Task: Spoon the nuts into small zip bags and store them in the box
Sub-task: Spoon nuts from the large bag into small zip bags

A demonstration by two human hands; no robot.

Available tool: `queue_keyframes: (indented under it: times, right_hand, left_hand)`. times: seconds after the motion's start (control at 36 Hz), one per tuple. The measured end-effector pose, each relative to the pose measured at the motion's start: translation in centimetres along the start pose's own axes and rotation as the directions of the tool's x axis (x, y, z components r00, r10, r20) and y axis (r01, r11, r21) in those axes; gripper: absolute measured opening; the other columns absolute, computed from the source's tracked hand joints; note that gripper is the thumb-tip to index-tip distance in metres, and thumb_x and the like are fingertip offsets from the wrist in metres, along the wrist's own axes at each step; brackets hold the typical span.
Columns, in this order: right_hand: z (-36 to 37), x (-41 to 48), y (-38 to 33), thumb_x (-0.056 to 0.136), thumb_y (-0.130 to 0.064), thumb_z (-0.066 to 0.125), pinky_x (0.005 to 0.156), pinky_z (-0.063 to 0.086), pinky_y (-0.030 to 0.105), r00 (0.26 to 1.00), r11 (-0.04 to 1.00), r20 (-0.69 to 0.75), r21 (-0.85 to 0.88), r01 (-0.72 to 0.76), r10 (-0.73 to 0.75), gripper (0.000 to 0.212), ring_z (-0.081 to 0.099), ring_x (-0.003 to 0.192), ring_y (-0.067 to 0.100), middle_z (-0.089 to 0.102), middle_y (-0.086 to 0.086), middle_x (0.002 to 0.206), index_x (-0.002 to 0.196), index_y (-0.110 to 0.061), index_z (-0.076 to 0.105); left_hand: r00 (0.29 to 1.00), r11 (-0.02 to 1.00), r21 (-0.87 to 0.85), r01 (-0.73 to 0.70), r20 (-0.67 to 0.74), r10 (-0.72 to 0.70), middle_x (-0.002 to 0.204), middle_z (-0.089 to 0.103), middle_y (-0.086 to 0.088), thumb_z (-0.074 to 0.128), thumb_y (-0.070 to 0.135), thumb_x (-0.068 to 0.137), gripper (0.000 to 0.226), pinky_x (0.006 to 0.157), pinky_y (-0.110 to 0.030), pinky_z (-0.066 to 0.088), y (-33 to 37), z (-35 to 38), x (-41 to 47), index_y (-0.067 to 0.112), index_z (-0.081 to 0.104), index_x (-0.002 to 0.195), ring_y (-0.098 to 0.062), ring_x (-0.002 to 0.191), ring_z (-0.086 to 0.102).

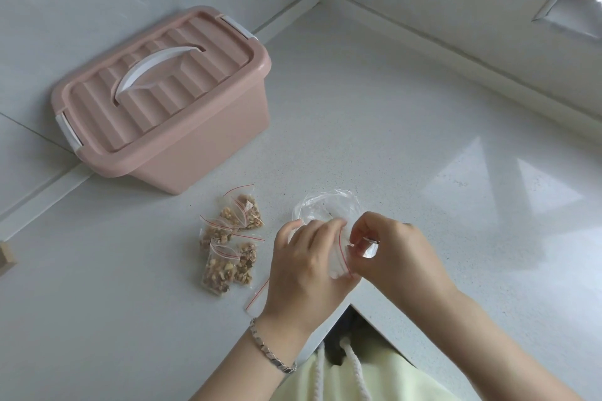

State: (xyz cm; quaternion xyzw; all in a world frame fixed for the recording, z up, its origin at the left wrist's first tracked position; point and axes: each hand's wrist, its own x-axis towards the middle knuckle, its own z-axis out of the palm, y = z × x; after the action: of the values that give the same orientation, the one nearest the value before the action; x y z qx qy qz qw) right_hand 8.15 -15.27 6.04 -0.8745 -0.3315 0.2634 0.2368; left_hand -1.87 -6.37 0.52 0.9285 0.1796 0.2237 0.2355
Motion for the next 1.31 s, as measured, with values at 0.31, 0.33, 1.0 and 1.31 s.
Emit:
queue_keyframes:
  times: [0.31, 0.33, 1.0, 1.31]
  right_hand:
    - [0.6, 1.7, 1.5, 0.083, -0.023, 0.066, 0.07, 0.046, 0.014, 1.0, 0.997, 0.032, 0.076, -0.001, -0.002, 0.006, 0.06, 0.079, 0.003, 0.067, -0.011, 0.088, 0.088, -0.023, 0.063]
    - [0.6, 2.4, 2.1, 0.084, -0.022, 0.065, 0.066, 0.044, 0.011, 1.0, 0.997, 0.013, 0.074, -0.024, 0.023, 0.009, 0.057, 0.076, 0.001, 0.067, -0.01, 0.091, 0.092, -0.022, 0.064]
    - [4.2, 9.6, 6.2, 0.075, -0.009, 0.059, 0.042, 0.019, 0.021, 0.947, 0.969, 0.219, 0.022, -0.247, 0.236, 0.035, 0.026, 0.047, 0.012, 0.032, -0.002, 0.054, 0.054, -0.016, 0.032]
    - [-1.7, 3.6, 4.5, 0.074, -0.015, 0.065, 0.043, 0.028, 0.017, 0.994, 0.999, -0.109, 0.051, 0.014, -0.008, 0.021, 0.035, 0.043, 0.009, 0.048, -0.013, 0.055, 0.061, -0.023, 0.049]
  left_hand:
    - [0.976, 0.975, -0.044, 0.216, 0.006, -0.216, 0.074, 0.054, 0.013, 0.064, 0.03, 0.077, 0.023, 0.084, -0.03, 0.043, -0.8, 0.9, -1.3, 0.021, 0.048, 0.09, -0.003, 0.07, 0.044]
    - [0.966, 0.965, -0.05, 0.259, 0.005, -0.259, 0.075, 0.055, 0.013, 0.071, 0.026, 0.075, 0.026, 0.083, -0.032, 0.046, -1.3, 0.8, -1.4, 0.018, 0.052, 0.09, -0.001, 0.069, 0.045]
    - [0.55, 0.58, -0.018, 0.814, 0.346, -0.76, 0.075, 0.053, 0.007, 0.065, 0.02, 0.082, 0.023, 0.044, -0.015, 0.03, -4.8, 4.3, 0.8, 0.017, 0.042, 0.085, -0.006, 0.059, 0.048]
    - [0.705, 0.675, -0.216, 0.705, 0.107, -0.701, 0.07, 0.052, 0.006, 0.067, 0.004, 0.076, 0.027, 0.048, -0.011, 0.038, -4.2, 2.5, 1.2, 0.016, 0.043, 0.08, -0.005, 0.061, 0.05]
